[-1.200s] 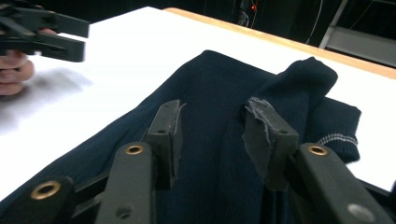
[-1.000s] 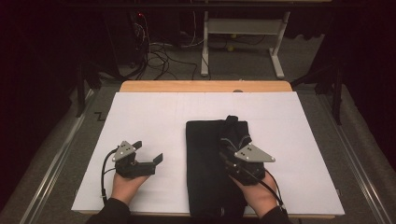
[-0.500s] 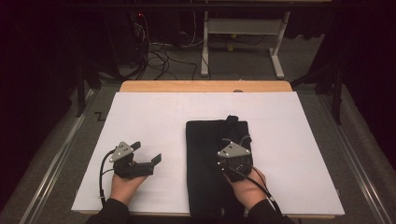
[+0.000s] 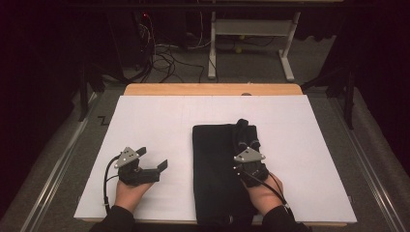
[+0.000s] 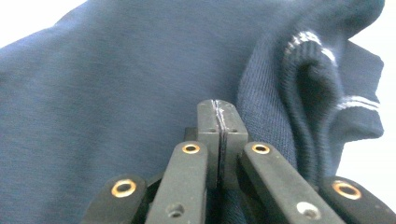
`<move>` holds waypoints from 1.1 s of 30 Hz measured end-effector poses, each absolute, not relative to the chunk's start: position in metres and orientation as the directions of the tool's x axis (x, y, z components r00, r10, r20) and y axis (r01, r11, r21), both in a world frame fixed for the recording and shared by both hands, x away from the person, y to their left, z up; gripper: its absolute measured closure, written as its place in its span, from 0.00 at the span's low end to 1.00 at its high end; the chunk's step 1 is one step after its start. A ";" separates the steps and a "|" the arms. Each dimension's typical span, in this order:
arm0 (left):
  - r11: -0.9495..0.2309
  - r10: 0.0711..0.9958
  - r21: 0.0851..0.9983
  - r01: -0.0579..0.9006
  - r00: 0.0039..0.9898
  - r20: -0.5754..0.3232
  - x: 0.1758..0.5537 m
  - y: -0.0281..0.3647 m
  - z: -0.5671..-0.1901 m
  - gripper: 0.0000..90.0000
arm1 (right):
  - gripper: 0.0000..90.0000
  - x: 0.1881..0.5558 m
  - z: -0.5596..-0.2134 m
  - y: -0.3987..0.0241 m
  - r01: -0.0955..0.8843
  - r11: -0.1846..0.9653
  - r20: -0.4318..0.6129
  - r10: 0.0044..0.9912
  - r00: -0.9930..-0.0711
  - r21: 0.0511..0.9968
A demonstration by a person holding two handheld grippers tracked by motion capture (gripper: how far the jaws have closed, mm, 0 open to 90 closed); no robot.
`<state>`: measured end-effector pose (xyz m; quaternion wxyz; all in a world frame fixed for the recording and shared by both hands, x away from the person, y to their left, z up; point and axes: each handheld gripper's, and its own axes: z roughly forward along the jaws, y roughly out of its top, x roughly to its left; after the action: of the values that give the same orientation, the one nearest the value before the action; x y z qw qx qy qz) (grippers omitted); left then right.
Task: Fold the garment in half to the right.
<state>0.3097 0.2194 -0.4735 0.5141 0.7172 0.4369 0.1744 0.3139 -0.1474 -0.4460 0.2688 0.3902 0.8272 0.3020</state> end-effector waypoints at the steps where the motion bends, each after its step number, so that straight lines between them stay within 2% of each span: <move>1: -0.090 0.806 0.890 0.447 0.558 -0.198 0.309 0.220 -0.473 0.00 | 1.00 0.314 -0.446 -0.150 0.487 0.506 -0.209 0.815 -0.541 0.712; 13: -0.094 0.809 0.888 0.450 0.555 -0.196 0.310 0.222 -0.474 0.00 | 1.00 0.322 -0.456 -0.197 0.537 0.401 -0.166 0.886 -0.433 0.742; 20: -0.119 0.802 0.885 0.450 0.569 -0.181 0.309 0.220 -0.474 0.00 | 0.98 0.318 -0.466 -0.212 0.545 0.361 -0.126 0.899 -0.420 0.757; 22: -0.129 0.798 0.885 0.447 0.577 -0.175 0.308 0.219 -0.474 0.00 | 0.96 0.315 -0.464 -0.219 0.520 0.343 -0.110 0.898 -0.426 0.782; 26: -0.149 0.798 0.891 0.429 0.585 -0.148 0.306 0.216 -0.474 0.00 | 0.90 0.309 -0.458 -0.238 0.473 0.276 -0.069 0.910 -0.409 0.837; 33: -0.169 0.804 0.903 0.395 0.586 -0.106 0.300 0.214 -0.472 0.00 | 0.64 0.288 -0.451 -0.284 0.371 0.183 -0.027 0.921 -0.389 0.910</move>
<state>0.3000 0.2141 -0.4717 0.5002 0.7367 0.4067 0.2043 0.2881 -0.2835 -0.4507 0.3088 0.4584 0.7045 0.4451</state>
